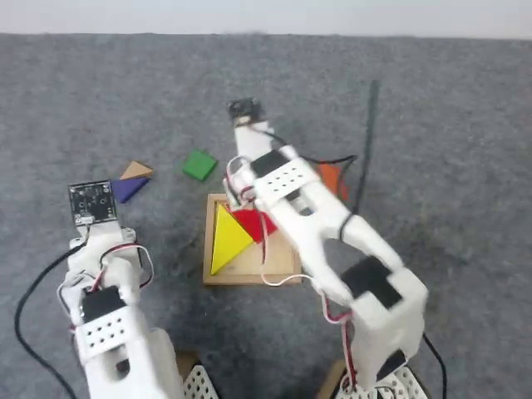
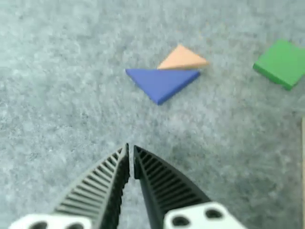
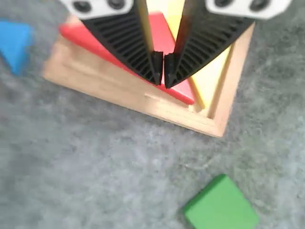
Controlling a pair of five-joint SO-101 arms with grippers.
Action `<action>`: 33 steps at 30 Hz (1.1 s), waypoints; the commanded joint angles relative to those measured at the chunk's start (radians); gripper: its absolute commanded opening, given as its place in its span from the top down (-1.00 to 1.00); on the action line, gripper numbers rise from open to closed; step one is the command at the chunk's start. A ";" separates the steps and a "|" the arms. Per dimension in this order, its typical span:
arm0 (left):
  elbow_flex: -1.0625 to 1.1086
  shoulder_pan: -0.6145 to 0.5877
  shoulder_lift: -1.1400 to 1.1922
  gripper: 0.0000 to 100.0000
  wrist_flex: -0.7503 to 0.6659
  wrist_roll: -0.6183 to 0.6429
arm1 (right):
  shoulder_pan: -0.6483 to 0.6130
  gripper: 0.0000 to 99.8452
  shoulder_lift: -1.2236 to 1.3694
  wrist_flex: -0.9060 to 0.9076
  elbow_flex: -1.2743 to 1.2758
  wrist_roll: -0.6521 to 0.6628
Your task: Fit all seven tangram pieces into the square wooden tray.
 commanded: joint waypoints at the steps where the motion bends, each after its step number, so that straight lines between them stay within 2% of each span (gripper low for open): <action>1: -0.004 0.000 -0.052 0.97 -0.026 -0.015 | 0.016 0.99 -0.219 0.114 0.015 0.078; 7: -0.005 -0.003 -0.052 0.97 -0.029 -0.017 | -0.064 0.99 -0.476 0.176 0.328 0.210; 14: -0.005 -0.003 -0.054 0.97 -0.029 -0.020 | -0.139 0.98 -0.483 -0.125 0.652 0.315; 23: -0.004 -0.003 -0.054 0.97 -0.026 -0.020 | -0.119 0.98 -0.285 -0.361 0.658 0.453; 29: 0.008 0.002 -0.060 0.97 -0.029 -0.021 | -0.120 0.98 -0.272 -0.429 0.643 0.466; 33: 0.010 0.002 -0.060 0.97 -0.029 -0.021 | -0.124 0.98 -0.291 -0.403 0.644 0.466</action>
